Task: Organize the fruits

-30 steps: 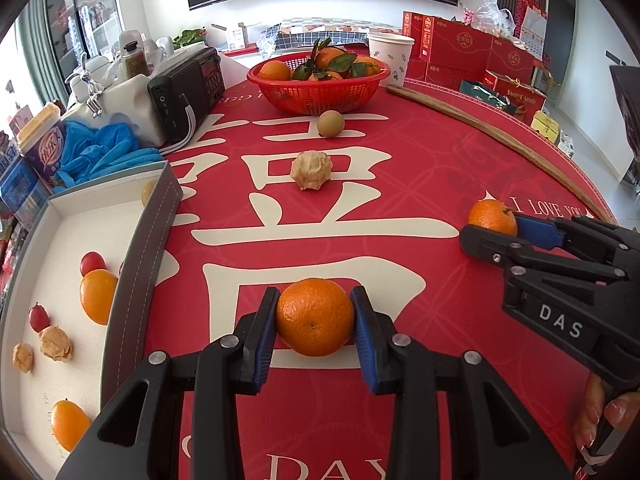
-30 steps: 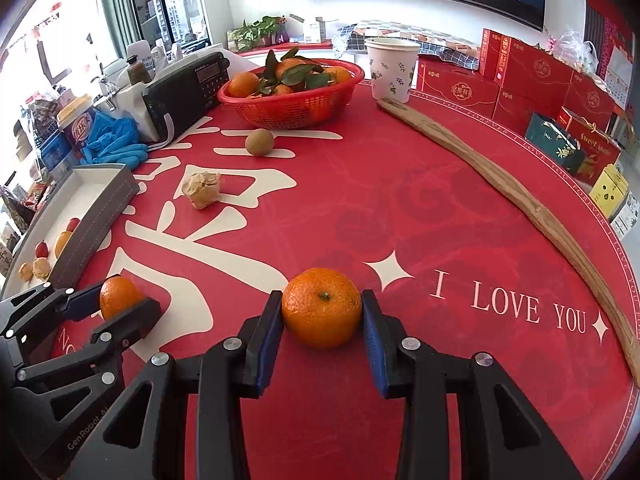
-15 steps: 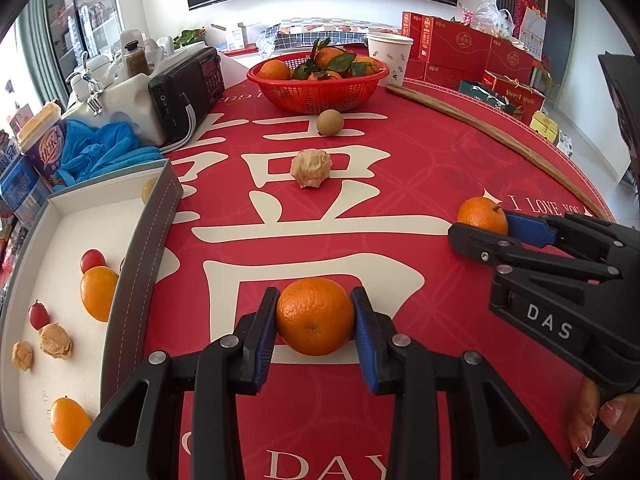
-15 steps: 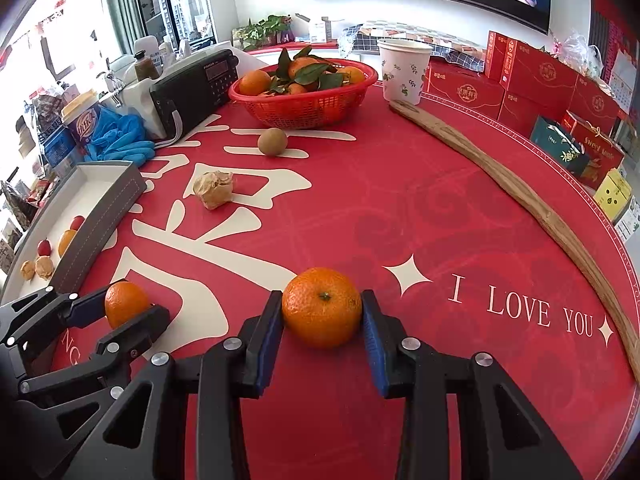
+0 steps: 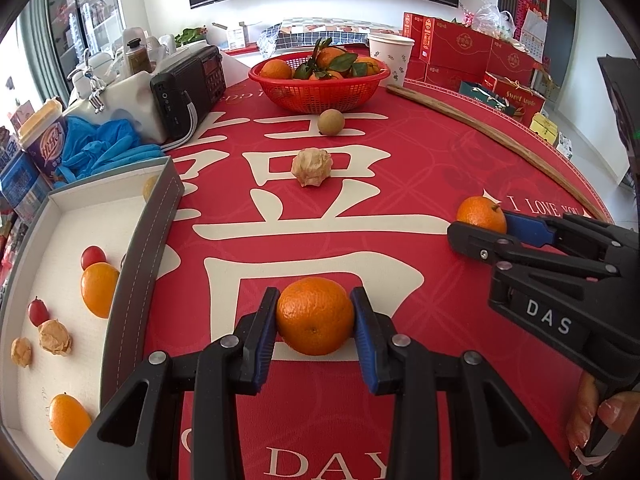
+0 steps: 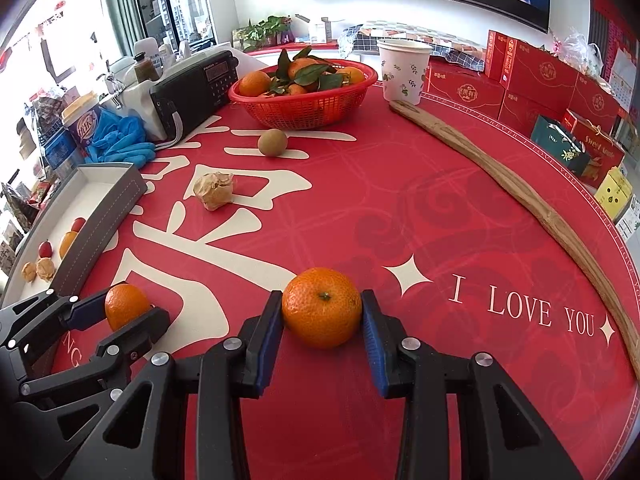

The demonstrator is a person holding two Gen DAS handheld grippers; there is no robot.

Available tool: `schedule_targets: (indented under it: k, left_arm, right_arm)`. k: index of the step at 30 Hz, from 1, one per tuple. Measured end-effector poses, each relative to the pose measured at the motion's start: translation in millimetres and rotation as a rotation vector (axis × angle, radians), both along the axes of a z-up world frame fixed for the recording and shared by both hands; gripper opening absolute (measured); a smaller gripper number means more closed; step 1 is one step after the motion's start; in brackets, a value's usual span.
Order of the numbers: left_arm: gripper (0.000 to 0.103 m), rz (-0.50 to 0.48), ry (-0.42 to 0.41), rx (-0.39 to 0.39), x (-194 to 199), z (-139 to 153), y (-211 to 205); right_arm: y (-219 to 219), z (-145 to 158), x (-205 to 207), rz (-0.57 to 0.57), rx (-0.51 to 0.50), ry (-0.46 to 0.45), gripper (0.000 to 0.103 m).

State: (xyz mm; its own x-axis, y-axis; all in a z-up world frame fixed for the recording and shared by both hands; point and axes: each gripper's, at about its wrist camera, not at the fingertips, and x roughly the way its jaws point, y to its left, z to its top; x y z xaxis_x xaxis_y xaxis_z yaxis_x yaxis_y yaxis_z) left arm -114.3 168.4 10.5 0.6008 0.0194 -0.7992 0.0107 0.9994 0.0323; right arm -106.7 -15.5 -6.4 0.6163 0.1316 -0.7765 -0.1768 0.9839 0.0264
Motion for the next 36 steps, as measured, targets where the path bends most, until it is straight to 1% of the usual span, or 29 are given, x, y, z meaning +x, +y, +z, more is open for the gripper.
schedule_targets:
  k: [9,26,36]
  left_arm:
    - [0.039,0.014,-0.009,-0.015,-3.7,4.6,8.0]
    - [0.039,0.024,-0.019,-0.007,-4.7,6.1,10.7]
    - [0.039,0.042,-0.059,0.003,-8.5,15.6,16.6]
  right_arm:
    - [-0.4,0.3,1.2,0.003,0.018,-0.002,0.039]
    - [-0.3,0.4,1.6,0.005,0.023,-0.005,0.039]
    - [-0.9,0.1,1.7,0.018,0.059,-0.004,0.039]
